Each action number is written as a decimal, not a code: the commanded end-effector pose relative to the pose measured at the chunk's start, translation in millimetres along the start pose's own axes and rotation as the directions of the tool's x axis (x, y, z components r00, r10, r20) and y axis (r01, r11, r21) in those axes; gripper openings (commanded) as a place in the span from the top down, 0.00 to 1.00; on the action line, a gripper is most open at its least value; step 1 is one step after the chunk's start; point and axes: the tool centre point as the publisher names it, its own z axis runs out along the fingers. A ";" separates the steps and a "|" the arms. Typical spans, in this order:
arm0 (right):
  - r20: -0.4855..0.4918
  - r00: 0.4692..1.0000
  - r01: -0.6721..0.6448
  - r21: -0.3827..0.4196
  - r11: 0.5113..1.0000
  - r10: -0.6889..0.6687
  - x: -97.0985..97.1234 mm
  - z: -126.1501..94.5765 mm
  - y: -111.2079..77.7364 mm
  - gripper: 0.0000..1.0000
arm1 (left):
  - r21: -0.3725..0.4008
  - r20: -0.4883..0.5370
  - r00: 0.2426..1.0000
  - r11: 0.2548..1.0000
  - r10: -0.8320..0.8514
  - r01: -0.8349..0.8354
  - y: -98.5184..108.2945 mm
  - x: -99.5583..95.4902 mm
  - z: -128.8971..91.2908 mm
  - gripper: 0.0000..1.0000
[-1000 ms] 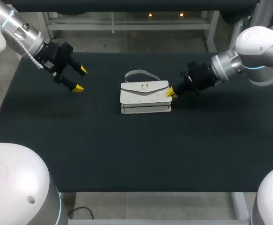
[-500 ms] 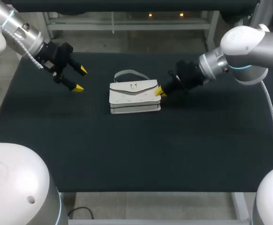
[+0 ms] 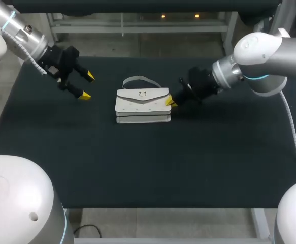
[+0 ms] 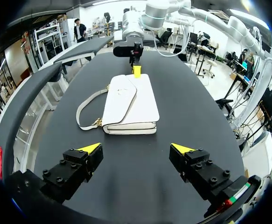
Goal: Pick up the bag, open it, inspect its contents, close it, and place it on the opposite side
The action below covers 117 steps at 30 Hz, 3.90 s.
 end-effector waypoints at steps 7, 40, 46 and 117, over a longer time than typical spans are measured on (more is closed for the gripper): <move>0.040 0.999 -0.002 -0.042 0.999 0.004 6.4 -20.6 -6.5 0.00 | 0.003 0.002 1.000 1.000 0.001 -0.001 0.7 -0.1 1.0 0.00; 0.585 0.420 0.512 0.478 0.714 -0.694 61.2 -49.0 -17.1 0.00 | 0.003 0.002 1.000 1.000 0.001 -0.001 0.7 -0.1 1.0 0.00; 0.585 0.420 0.512 0.478 0.714 -0.694 61.2 -49.0 -17.1 0.00 | 0.003 0.002 1.000 1.000 0.001 -0.001 0.7 -0.1 1.0 0.00; 0.501 -0.527 0.750 0.655 -0.098 -0.686 21.5 10.8 -14.0 0.57 | 0.011 0.134 0.781 0.788 0.609 -0.616 -89.6 -28.4 67.0 0.00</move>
